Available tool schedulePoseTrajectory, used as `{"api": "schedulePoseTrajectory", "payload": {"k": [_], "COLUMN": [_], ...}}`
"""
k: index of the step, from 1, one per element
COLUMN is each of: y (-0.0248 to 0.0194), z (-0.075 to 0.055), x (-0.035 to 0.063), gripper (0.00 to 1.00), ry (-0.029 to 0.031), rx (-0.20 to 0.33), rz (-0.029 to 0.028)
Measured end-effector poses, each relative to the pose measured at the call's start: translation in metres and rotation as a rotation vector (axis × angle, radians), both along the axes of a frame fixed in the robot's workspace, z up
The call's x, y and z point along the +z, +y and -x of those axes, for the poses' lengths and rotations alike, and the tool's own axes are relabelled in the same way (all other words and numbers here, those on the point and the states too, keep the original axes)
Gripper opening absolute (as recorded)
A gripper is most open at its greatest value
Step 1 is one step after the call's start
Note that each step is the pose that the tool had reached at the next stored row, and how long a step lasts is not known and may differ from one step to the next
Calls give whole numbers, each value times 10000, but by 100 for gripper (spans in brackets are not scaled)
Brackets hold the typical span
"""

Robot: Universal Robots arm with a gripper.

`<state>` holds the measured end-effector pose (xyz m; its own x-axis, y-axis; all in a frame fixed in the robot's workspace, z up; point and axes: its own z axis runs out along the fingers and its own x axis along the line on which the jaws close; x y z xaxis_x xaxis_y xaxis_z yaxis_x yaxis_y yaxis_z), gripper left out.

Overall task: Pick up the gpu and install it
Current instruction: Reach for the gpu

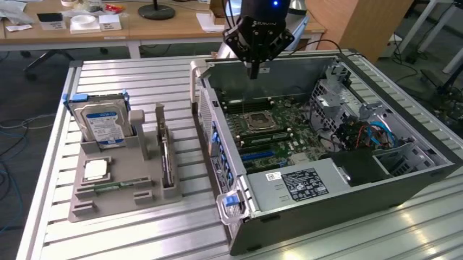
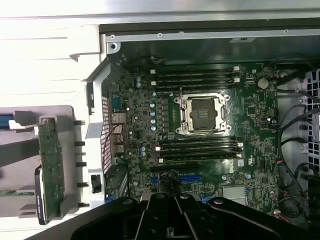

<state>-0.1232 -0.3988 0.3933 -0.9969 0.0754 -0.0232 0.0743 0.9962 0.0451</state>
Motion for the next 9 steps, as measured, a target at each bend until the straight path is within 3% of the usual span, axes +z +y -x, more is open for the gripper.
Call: {"api": "schedulePoseTrajectory", "payload": {"k": [9], "y": [0], "z": [78], "x": [-1], "gripper": [11], "ry": [-1], "rx": [1], "rz": [-1]}}
